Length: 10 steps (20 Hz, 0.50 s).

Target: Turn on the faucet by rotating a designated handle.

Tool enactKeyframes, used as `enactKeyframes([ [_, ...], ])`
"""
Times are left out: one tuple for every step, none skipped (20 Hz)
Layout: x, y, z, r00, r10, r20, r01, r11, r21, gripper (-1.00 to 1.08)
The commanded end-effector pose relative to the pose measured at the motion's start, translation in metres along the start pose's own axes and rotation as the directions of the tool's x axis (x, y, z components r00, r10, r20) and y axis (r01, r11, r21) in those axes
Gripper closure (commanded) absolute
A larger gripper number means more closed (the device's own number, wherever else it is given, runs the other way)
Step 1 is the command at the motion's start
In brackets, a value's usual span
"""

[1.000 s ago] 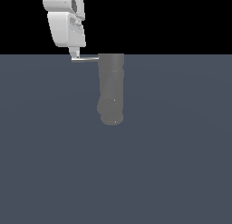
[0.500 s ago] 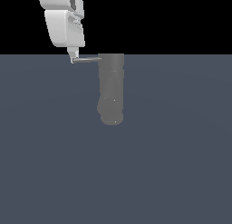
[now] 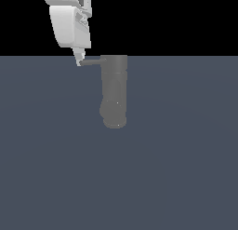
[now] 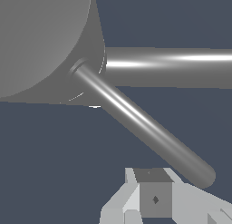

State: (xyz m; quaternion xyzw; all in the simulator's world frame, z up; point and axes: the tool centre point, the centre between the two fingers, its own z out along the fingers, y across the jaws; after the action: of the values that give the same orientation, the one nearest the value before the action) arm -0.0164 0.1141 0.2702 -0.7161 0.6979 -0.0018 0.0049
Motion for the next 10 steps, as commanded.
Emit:
enactKeyframes([
  [0.019,0.008,0.000,1.000,0.020,-0.004,-0.020,1.000,-0.006,1.08],
  [0.022,0.010,0.000,1.000,0.020,-0.004,-0.020,1.000,-0.006,1.08],
  [0.024,0.013,0.000,1.000,0.020,-0.004,-0.020,1.000,-0.006,1.08],
  [0.027,0.016,0.000,1.000,0.020,-0.004,-0.020,1.000,-0.007,1.08],
  [0.030,0.018,0.000,1.000,0.020,-0.004,-0.020,1.000,-0.007,1.08],
  [0.032,0.021,-0.001,1.000,0.020,-0.004,-0.020,1.000,-0.007,1.08],
  [0.035,0.024,0.000,1.000,0.021,-0.004,-0.021,1.000,-0.008,1.08],
  [0.038,0.026,-0.001,1.000,0.021,-0.004,-0.021,1.000,-0.008,1.08],
  [0.041,0.029,0.000,1.000,0.021,-0.004,-0.021,1.000,-0.008,1.08],
  [0.043,0.032,-0.001,1.000,0.021,-0.004,-0.021,1.000,-0.008,1.08],
])
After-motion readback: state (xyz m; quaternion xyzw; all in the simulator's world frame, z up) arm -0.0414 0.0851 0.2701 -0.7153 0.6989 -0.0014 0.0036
